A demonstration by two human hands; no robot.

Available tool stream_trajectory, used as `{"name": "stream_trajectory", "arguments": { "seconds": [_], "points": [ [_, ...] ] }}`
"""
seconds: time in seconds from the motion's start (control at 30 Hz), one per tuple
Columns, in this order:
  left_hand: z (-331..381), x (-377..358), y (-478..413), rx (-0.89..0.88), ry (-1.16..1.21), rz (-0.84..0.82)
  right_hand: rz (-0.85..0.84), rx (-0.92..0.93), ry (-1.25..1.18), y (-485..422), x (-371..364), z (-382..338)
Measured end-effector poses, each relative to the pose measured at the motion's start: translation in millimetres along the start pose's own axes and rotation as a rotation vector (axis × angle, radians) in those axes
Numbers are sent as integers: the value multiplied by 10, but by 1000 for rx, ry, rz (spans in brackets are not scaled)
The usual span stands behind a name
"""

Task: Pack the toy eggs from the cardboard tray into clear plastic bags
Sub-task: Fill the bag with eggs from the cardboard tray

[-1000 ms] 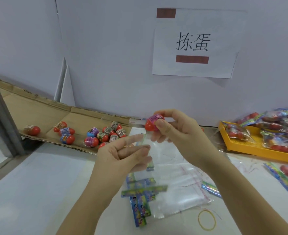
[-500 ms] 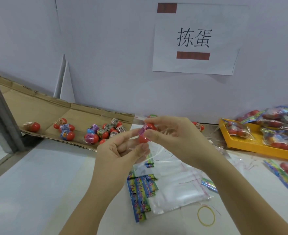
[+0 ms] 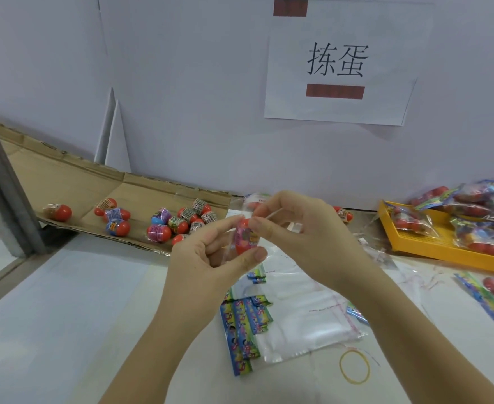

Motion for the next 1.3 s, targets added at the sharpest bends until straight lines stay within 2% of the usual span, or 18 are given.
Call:
{"name": "stream_trajectory", "arguments": {
  "seconds": [0.27,0.43,0.6,0.73,0.83,0.87,0.97,1.07,1.3],
  "points": [
    [-58,67,-9,39,-118,63,-124,-8,10,25,-112,-50],
    [-119,60,-10,92,-172,23,-322,-75,79,75,-245,7],
    [-128,20,7,261,-61,-25,-443,-149,-96,95,-306,64],
    [-288,21,5,534,165,-114,-370,-173,-120,42,-205,143],
    [-333,12,13,624,164,-214,-277,-157,-210,-3,-91,141],
    [-346,30,23,631,113,-244,-238,-158,-249,-16,-44,142],
    [-279,5,30,457,-17,-377,-179,-148,-238,-30,41,149],
    [-245,15,48,416,-23,-374,-180,-168,-177,-12,65,145],
    [-258,-18,47,427,-31,-369,-211,-244,-226,5,84,164]
  ]
}}
Point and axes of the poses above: each hand's wrist, its own y-axis away from the middle knuckle, its own x-axis out of the back of the hand, z = x × y, the point moved 7 cm from there along -y, towards the middle knuckle, and after that the axes turned 13 degrees about -y, right-handed, at the moved point
